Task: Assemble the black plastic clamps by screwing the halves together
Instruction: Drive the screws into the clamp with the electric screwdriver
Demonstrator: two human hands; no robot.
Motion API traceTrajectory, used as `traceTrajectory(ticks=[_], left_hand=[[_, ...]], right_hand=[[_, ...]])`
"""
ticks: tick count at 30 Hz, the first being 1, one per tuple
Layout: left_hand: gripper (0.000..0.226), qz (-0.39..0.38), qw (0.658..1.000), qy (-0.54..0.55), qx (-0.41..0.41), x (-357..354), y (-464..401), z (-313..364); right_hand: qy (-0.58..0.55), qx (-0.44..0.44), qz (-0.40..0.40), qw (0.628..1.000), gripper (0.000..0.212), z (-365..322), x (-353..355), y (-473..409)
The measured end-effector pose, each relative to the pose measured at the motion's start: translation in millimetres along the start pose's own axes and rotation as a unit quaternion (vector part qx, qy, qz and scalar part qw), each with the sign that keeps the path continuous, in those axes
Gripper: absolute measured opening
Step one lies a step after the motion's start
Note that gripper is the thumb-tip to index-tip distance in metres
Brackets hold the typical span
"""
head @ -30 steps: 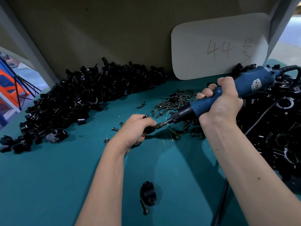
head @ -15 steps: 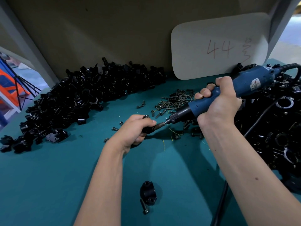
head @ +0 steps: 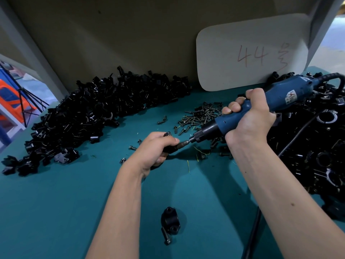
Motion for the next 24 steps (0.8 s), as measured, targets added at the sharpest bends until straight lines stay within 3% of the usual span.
traceTrajectory(ticks=[14, 24], left_hand=[[0.03, 0.011, 1.0, -0.01, -0.009, 0.8, -3.7, -4.4], [0.032, 0.057, 0.995, -0.023, -0.075, -4.8, 4.7, -4.9]], right_hand=[[-0.002, 0.006, -0.008, 1.0, 0.023, 0.2, -1.2, 2.7], [0.004, -0.005, 0.004, 1.0, 0.025, -1.3, -1.5, 3.8]])
Point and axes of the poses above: each hand's wrist, its own y-axis away from the middle knuckle, its own x-axis out of the back of the hand, z = x × y, the point moved 3 cm from there along -y, towards the middle knuckle, and after that the axes turned 5 degrees about z, right-handed, at the moved point
